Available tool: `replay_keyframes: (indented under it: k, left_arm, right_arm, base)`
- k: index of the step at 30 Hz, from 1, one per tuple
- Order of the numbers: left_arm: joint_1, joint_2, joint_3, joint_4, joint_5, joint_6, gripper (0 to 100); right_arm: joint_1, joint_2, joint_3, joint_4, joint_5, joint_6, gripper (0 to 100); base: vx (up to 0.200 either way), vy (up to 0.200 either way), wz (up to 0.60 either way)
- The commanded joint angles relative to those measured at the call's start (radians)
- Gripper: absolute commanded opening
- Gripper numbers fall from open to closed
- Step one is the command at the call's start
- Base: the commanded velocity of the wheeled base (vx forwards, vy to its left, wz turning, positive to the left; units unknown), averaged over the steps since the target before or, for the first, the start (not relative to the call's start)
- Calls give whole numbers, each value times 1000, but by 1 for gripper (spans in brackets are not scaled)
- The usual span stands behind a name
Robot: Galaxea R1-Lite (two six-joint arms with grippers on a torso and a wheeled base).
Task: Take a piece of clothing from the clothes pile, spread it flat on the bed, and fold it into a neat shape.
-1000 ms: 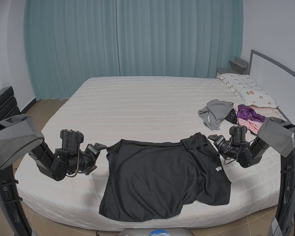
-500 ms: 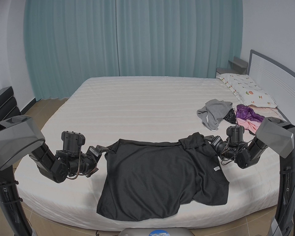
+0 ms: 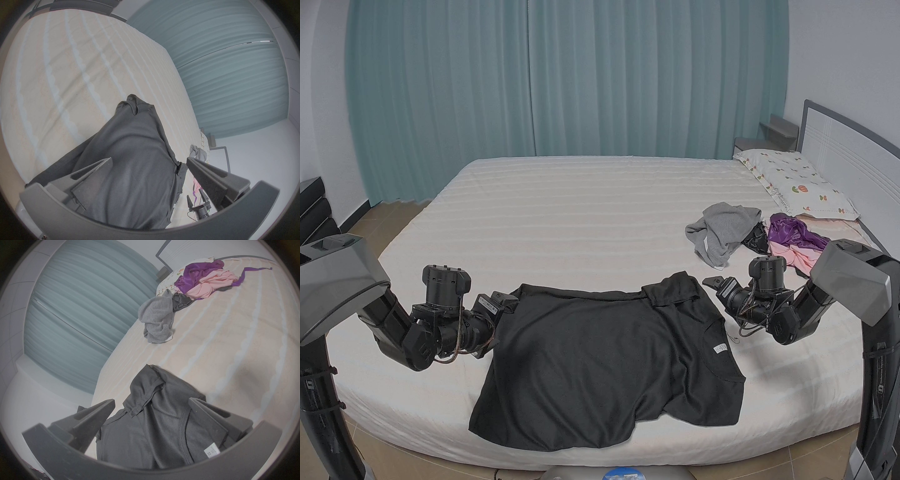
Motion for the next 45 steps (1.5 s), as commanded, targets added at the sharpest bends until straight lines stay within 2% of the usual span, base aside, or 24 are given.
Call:
replay_keyframes:
  k: [1, 6, 14, 30, 39, 45]
  left_arm:
    - [8, 2, -1, -3, -2, -3, 100]
    - [8, 0, 4, -3, -2, -3, 100]
    - [8, 2, 11, -5, -2, -3, 100]
    - [11, 2, 22, -7, -2, -4, 100]
    - [16, 6, 21, -8, 0, -3, 100]
    - [27, 6, 19, -10, 0, -3, 100]
  right_arm:
    - [19, 10, -8, 8, 0, 0, 100]
    - [45, 15, -49, 61, -1, 2, 100]
    - [96, 67, -147, 166, -7, 0, 100]
    - [117, 136, -361, 364, 2, -5, 100]
    - [123, 211, -562, 529, -10, -5, 100]
    - [111, 283, -718, 547, -38, -3, 100]
  base:
    - [200, 0, 0]
    - [200, 0, 0]
    - [0, 0, 0]
    - [0, 0, 0]
    - [0, 0, 0]
    - [0, 0, 0]
